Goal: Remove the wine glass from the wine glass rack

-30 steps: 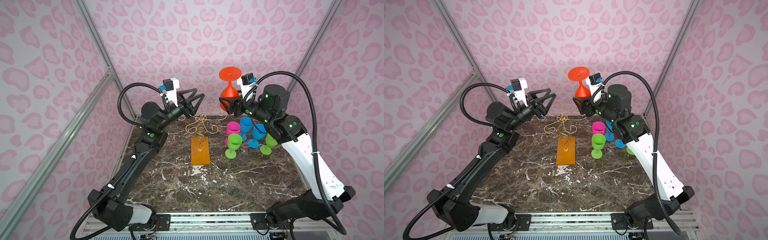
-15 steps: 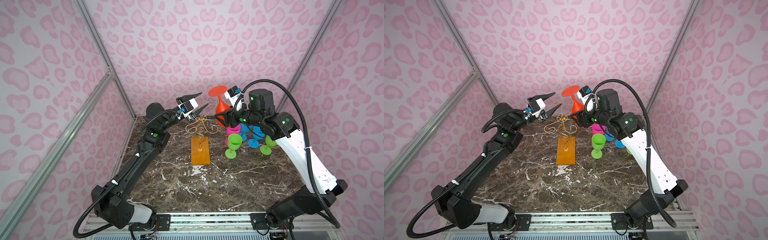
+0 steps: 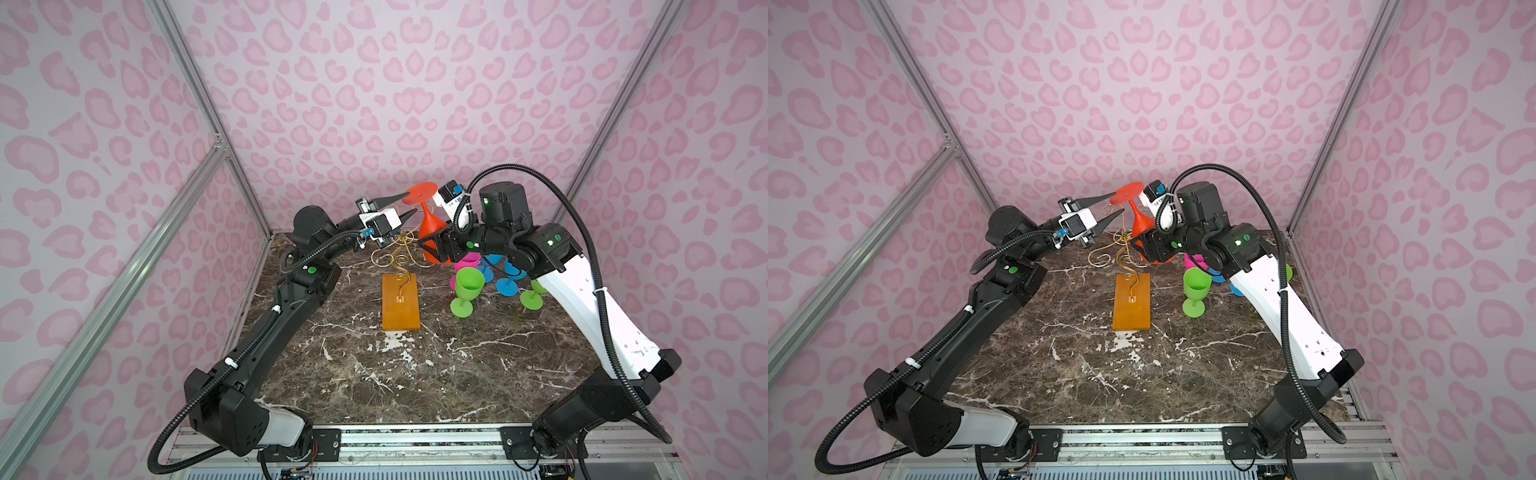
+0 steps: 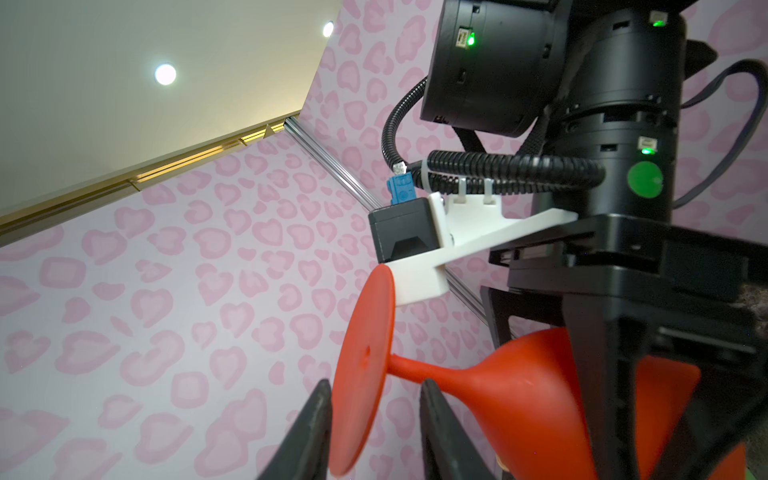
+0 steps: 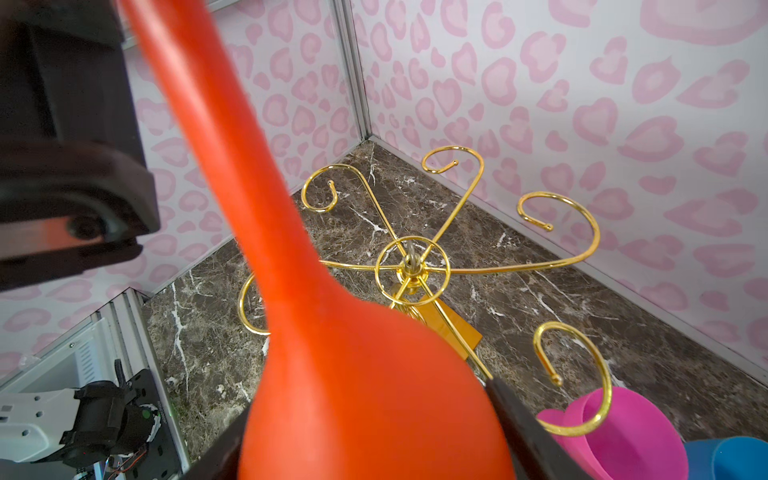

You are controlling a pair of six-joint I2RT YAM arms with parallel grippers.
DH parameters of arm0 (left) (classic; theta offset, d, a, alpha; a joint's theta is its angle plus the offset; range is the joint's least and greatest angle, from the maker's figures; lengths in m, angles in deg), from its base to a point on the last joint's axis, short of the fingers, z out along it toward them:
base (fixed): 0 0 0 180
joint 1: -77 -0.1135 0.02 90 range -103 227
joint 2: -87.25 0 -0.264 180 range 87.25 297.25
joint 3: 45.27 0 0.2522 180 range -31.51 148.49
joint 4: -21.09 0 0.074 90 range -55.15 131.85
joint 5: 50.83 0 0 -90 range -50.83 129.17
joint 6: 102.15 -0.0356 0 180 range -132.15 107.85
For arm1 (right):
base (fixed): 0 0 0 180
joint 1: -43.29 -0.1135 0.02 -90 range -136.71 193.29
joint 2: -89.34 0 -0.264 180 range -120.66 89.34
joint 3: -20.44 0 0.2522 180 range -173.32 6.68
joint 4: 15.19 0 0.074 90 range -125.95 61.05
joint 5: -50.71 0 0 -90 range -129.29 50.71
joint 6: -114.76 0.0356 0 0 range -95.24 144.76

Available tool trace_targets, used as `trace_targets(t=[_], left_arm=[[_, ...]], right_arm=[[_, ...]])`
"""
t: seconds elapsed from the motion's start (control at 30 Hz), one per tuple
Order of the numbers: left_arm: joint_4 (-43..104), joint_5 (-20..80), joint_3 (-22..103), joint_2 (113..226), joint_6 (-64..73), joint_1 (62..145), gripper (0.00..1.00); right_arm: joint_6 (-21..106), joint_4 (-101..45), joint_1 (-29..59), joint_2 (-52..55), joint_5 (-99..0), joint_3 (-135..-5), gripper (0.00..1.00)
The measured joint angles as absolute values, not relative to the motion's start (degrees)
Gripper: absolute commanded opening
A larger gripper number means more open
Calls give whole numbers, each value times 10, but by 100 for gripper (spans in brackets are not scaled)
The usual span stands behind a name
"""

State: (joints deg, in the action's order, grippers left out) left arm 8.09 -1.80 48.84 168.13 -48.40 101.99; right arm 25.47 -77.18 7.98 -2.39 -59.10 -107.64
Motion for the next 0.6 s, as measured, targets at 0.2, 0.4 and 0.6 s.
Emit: trace_targets(t=[0.2, 0.4, 0.6], left_arm=[[80, -16, 486, 1682, -488, 1021, 21], [84, -7, 485, 1682, -502, 1020, 3], [89, 13, 485, 1682, -504, 1019, 3]], right_arm=[[260, -783, 76, -29, -597, -1076, 43], [270, -774, 75, -27, -601, -1069, 43], [278, -756, 75, -13, -602, -1053, 75]])
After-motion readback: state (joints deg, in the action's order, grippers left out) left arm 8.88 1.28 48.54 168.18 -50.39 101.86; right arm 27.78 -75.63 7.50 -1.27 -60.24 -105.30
